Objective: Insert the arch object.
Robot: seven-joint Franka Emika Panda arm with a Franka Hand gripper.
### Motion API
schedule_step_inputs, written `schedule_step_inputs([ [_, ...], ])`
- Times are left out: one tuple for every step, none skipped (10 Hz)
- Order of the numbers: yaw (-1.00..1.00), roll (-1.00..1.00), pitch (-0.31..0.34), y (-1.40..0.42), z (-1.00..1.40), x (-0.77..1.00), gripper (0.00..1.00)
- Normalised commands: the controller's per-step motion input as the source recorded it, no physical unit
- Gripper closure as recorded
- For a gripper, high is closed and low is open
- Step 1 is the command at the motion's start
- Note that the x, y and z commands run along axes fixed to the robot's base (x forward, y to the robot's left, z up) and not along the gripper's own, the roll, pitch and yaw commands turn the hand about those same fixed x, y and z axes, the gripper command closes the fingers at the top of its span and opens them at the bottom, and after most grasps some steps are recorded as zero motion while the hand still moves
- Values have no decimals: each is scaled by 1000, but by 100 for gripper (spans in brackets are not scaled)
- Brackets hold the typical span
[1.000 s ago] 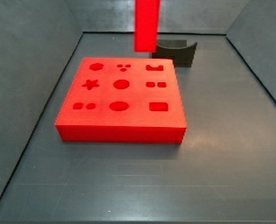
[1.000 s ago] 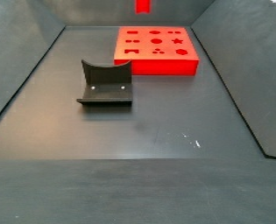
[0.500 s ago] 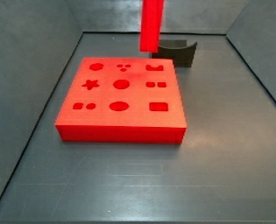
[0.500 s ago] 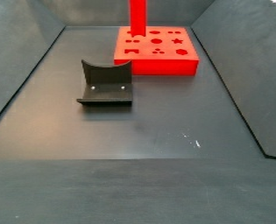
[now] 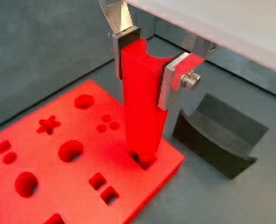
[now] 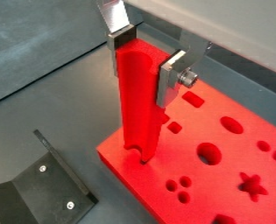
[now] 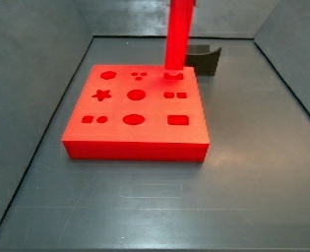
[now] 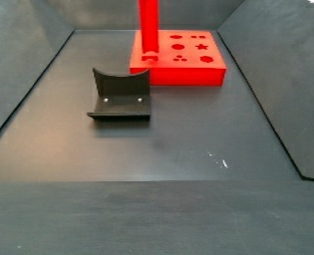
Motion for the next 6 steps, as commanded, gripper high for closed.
schedule_step_inputs([
  [0,59,0,0,-234,0,100],
  [3,34,-20,-57,-226,-163,100],
  [77,20,-34,-94,-220,-37,100],
  [57,6,-20,-80,-223,-20,100],
  [34,6,-19,-134,-249,23,100],
  [17,4,-27,0,-266,243,100],
])
